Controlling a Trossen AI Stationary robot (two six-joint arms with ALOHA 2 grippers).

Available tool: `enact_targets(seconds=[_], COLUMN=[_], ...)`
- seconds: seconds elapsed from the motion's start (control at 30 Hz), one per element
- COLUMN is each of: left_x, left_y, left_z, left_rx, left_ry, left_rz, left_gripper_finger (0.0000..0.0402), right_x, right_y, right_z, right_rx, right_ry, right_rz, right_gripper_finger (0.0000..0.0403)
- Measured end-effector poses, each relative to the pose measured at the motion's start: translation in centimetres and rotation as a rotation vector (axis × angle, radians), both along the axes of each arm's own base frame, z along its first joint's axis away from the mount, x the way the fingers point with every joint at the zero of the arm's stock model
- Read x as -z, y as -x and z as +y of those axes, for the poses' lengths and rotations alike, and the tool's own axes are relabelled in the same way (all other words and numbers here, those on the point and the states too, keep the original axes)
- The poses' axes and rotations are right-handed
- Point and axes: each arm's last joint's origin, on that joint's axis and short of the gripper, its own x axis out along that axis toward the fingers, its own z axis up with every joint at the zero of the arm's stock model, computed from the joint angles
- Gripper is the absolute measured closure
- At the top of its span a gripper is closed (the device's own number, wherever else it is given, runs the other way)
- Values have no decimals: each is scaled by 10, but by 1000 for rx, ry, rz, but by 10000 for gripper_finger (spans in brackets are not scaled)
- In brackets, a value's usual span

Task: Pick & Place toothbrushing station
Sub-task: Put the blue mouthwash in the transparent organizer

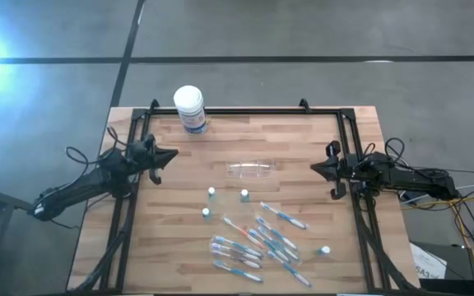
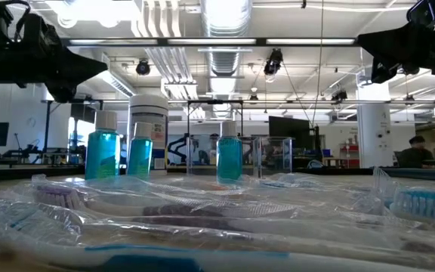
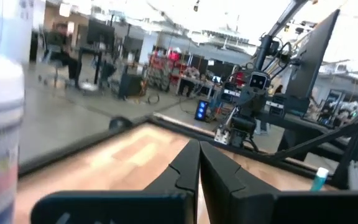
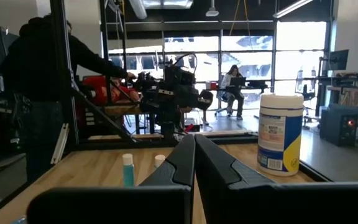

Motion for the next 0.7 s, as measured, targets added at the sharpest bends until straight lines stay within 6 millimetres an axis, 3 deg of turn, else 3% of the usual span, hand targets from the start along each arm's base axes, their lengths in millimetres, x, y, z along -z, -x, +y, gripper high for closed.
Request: enact_targets(seconds=[0.23,0.7], left_x=[7,8], left_y=[-1,-1], left_z=[-1,-2], left_rx=[59,69], left_ry=[113,50], left_rz=[46,70], left_gripper_finger=[385,385], right_x=[0,0], right_y=[0,0], right_z=[0,-1], right_rx=[3,29], right_ry=[0,42], right_rz=[-3,-1], right_gripper_finger=[394,394])
